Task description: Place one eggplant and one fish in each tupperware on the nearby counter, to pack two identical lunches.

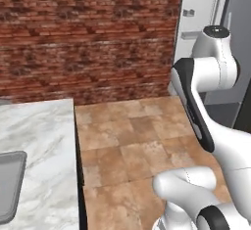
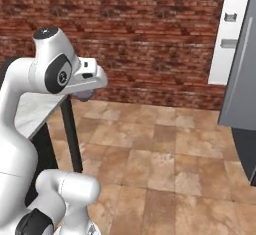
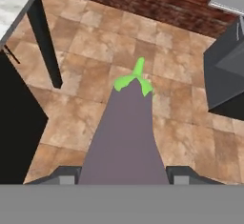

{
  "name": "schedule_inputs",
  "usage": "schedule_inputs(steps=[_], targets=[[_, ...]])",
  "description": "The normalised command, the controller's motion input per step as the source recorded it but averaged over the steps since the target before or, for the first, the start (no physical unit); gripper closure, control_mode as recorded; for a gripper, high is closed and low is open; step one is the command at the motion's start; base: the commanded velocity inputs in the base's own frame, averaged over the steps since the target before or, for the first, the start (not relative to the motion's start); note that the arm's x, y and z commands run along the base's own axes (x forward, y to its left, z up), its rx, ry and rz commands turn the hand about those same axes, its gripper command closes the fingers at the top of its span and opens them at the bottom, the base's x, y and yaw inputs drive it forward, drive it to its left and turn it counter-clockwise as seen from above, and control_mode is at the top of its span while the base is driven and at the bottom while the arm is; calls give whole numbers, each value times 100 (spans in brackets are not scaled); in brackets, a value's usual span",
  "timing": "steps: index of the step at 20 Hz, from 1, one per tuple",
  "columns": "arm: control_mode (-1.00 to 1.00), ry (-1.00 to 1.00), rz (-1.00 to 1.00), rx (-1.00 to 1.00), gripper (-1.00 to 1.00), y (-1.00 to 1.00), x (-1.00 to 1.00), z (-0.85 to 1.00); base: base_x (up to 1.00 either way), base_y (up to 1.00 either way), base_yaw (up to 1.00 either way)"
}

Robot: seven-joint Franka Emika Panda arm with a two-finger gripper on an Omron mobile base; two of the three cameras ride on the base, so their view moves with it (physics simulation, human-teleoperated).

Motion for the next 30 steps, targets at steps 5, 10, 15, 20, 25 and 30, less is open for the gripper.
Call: schedule_inputs(steps=[5,10,15,20,25,30], targets=[[100,0,0,0,100,0,0,0,-100,4,28],[100,0,0,0,100,0,0,0,-100,19,23],[100,0,0,0,100,0,0,0,-100,75,9],[100,0,0,0,100,0,0,0,-31,100,0],[100,0,0,0,100,0,0,0,3,100,0],[100,0,0,0,100,0,0,0,63,100,0]])
